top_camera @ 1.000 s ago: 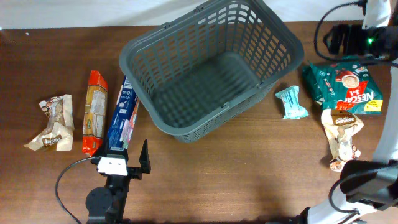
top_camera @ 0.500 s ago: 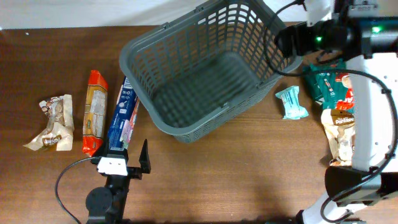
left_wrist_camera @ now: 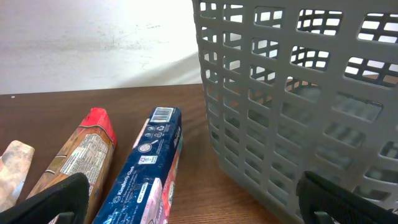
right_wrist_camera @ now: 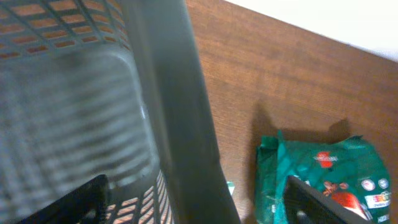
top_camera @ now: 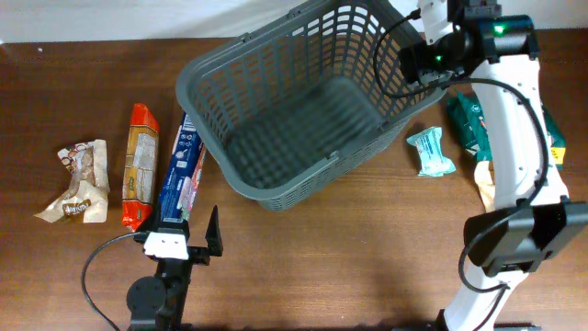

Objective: Pack container

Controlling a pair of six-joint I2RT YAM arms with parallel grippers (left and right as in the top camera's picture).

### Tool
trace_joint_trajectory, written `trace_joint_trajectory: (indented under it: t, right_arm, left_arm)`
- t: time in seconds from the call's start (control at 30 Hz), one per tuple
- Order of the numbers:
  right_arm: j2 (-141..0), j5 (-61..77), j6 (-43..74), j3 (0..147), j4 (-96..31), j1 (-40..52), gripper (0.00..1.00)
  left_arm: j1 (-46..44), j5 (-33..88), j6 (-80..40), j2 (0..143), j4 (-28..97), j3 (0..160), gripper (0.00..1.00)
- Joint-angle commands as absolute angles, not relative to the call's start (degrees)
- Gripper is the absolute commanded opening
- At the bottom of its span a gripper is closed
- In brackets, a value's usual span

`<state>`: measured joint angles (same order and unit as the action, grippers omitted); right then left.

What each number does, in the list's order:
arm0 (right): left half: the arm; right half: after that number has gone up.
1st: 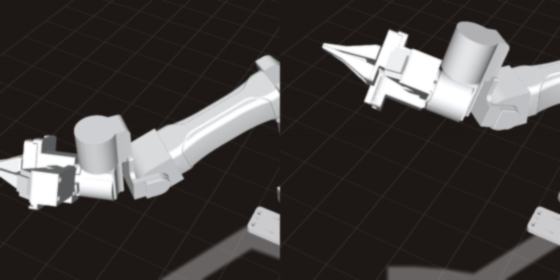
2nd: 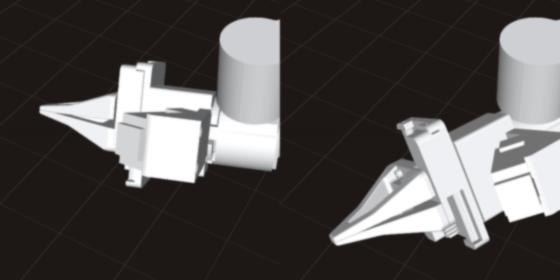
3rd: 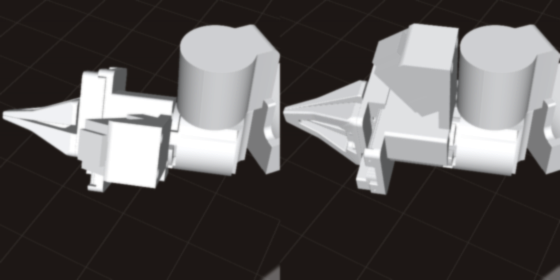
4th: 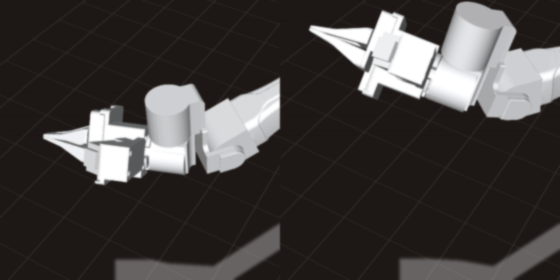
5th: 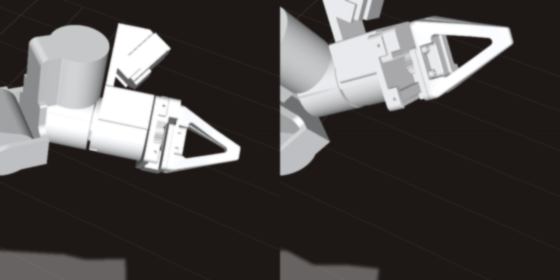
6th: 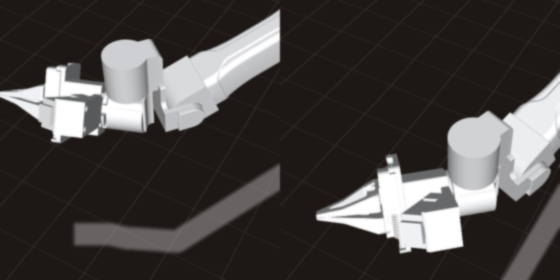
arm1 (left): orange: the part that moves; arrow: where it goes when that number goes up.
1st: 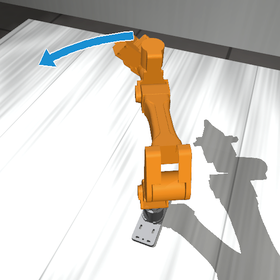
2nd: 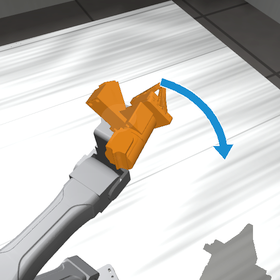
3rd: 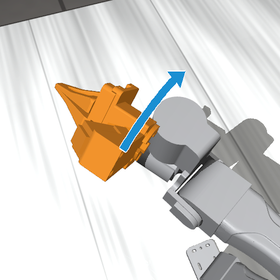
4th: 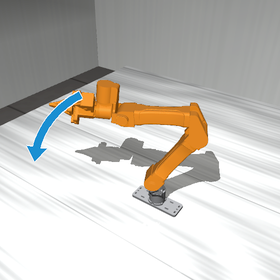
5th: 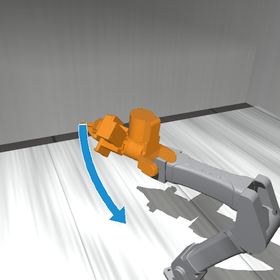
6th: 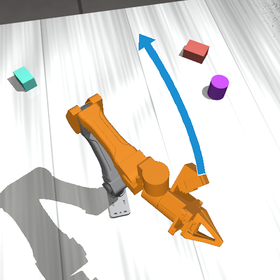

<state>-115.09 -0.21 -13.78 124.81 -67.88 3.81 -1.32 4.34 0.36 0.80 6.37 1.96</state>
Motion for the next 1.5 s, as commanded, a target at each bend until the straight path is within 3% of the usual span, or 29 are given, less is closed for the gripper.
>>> trace_joint_trajectory:
  t: [0.0,0.03,0.07,0.27,0.43,1.03,1.33,1.37,1.43,1.47]
  right_arm:
    - [-114.91,-1.34,-13.04,125.32,-67.66,4.12,0.76]
    - [-114.91,-1.34,-13.04,125.32,-67.66,4.12,0.72]
    - [-114.91,-1.34,-13.04,125.32,-67.88,4.12,0.59]
    - [-114.85,-1.32,-11.05,125.32,-69.78,4.12,0.19]
    - [-114.67,-1.34,-6.98,125.32,-71.66,4.12,0.04]
    - [-112.77,1.76,18.98,125.38,-83.44,4.12,0.04]
    - [-112.79,4.45,18.90,125.38,-83.68,4.12,0.04]
    - [-112.79,4.40,18.70,125.38,-83.64,4.12,0.09]
    - [-112.77,4.03,18.37,125.38,-83.40,4.12,0.56]
    - [-112.66,3.99,17.78,125.40,-83.05,4.12,0.66]
  left_arm:
    - [-1.34,4.75,0.21,0.30,6.26,1.54,0.99]
    - [-1.34,4.75,0.21,0.30,6.26,1.54,0.99]
    - [-1.34,4.75,0.21,0.30,6.26,1.54,0.99]
    - [-1.34,4.75,0.21,0.30,6.26,1.54,0.99]
    - [-1.34,4.75,0.21,0.30,6.24,1.54,0.99]
    - [-1.34,4.75,0.21,0.30,6.24,1.54,0.99]
    - [-1.34,4.75,0.21,0.30,6.26,1.54,0.99]
    - [-1.34,4.75,0.21,0.30,6.26,1.54,0.99]
    - [-1.34,4.75,0.21,0.30,6.26,1.54,0.99]
    - [-1.34,4.75,0.21,0.30,6.24,1.54,0.99]
